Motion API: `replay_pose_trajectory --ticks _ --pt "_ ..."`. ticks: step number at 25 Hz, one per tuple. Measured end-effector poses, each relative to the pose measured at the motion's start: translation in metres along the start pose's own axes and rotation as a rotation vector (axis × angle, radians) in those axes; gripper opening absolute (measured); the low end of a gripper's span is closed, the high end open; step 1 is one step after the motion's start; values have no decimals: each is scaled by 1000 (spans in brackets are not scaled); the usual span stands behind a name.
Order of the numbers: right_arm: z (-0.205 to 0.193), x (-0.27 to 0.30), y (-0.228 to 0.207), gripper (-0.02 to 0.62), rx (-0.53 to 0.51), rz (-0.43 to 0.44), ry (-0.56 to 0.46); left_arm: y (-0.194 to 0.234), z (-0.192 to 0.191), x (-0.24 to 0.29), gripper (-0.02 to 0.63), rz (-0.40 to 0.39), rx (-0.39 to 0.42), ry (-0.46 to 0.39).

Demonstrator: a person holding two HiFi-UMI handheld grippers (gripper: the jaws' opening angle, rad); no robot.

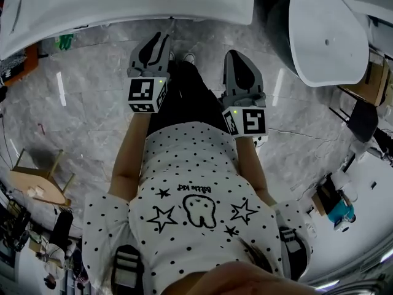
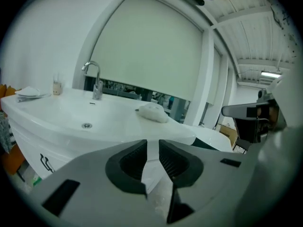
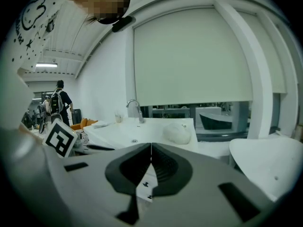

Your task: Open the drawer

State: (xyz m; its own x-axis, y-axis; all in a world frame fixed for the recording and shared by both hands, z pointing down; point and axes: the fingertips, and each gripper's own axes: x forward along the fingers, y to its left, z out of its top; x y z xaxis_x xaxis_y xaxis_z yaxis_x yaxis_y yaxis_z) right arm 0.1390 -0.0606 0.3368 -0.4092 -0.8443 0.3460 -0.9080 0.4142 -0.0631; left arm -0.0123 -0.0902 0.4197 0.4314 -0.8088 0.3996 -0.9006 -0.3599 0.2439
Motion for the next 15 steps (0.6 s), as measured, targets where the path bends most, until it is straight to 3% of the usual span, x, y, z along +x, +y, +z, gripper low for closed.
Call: replay_pose_trajectory --ticks 15 --pt "-49 8 10 14 52 -17 49 37 -110 58 75 72 -66 136"
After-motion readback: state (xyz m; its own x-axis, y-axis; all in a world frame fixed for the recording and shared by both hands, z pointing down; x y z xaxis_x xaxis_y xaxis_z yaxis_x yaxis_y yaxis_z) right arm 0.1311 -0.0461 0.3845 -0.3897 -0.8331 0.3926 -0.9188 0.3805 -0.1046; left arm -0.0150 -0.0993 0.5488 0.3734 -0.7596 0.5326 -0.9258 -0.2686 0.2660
